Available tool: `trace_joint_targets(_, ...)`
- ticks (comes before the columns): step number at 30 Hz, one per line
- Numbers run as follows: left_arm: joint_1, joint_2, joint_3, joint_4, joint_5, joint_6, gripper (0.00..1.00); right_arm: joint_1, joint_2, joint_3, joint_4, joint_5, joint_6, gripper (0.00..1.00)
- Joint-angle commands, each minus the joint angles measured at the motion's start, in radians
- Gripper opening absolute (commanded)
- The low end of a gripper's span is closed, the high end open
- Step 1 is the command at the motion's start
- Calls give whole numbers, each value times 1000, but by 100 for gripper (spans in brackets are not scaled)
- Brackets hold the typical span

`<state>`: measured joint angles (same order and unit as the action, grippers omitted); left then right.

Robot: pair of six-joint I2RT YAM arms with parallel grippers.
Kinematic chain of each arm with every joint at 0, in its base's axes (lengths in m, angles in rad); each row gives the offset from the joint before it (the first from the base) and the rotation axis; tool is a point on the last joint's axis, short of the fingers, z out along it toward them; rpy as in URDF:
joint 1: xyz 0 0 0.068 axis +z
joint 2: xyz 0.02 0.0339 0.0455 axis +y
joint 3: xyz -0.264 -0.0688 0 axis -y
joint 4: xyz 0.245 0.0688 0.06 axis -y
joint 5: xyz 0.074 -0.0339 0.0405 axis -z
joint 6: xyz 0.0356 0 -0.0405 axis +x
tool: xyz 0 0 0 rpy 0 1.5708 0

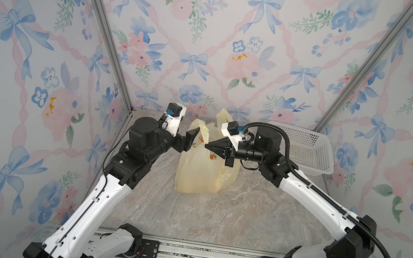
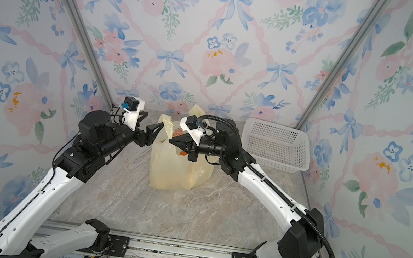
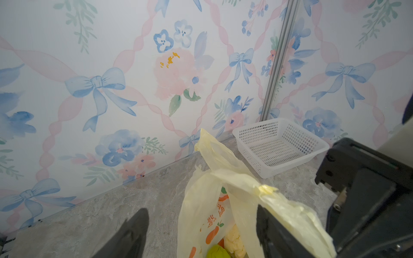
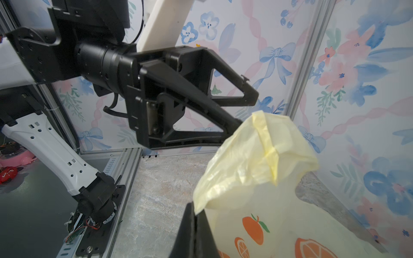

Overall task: Place the pears into plastic bags & tie knots
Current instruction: Tie the plastic bag at the center of the board.

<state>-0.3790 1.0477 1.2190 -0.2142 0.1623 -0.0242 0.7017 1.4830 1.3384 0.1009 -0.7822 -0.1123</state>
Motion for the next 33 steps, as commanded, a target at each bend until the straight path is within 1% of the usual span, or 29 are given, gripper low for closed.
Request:
trace_joint_targets(1, 18, 51, 46, 8, 84, 59, 78, 18, -38, -15, -7, -20, -27, 0)
trace_joint_targets(4, 21, 91, 76, 4, 174, 66, 74, 20, -47, -20, -24, -20, -30, 0)
trace_joint_targets(6, 21, 112, 98, -13, 206, 77, 73, 22, -57, -29, -23, 16, -33, 0)
trace_joint_targets(7, 20, 116, 107, -27, 197, 87, 72, 22, -61, -33, -22, 17, -33, 0)
trace_joint_targets(8, 20, 116, 111, -44, 166, 96, 72, 22, -65, -37, -21, 23, -33, 0)
trace_joint_targets(11, 24, 84, 81, -65, 37, 123, 72, 22, -78, -43, -23, 25, -37, 0)
trace_joint_targets(12, 29, 73, 66, -73, 29, 138, 71, 21, -83, -45, -24, 25, -36, 0)
trace_joint_targets(15, 59, 62, 28, -86, 95, 171, 69, 22, -91, -46, -25, 25, -35, 0)
trace_joint_targets(17, 68, 73, 21, -86, 132, 182, 70, 24, -92, -43, -28, 9, -36, 0)
trace_joint_targets(20, 72, 118, 49, -84, 234, 191, 73, 26, -84, -33, -44, -5, -43, 0)
trace_joint_targets(23, 72, 175, 89, -85, 331, 198, 74, 33, -79, -23, -73, -5, -61, 0)
trace_joint_targets(25, 71, 214, 111, -85, 374, 201, 74, 39, -79, -24, -85, 5, -71, 0)
trace_joint_targets(26, 71, 227, 123, -84, 399, 204, 71, 42, -79, -26, -91, 14, -75, 0)
trace_joint_targets(27, 71, 243, 132, -85, 426, 210, 65, 43, -79, -28, -94, 25, -77, 0)
trace_joint_targets(30, 71, 268, 151, -86, 486, 212, 28, 46, -76, -40, -78, 87, -75, 0)
trace_joint_targets(31, 71, 268, 154, -85, 506, 213, 17, 46, -71, -40, -74, 125, -73, 1)
trace_joint_targets(32, 71, 265, 151, -86, 526, 214, 10, 47, -65, -36, -68, 157, -69, 3)
trace_joint_targets(33, 71, 256, 146, -85, 550, 219, 4, 47, -55, -30, -62, 202, -64, 6)
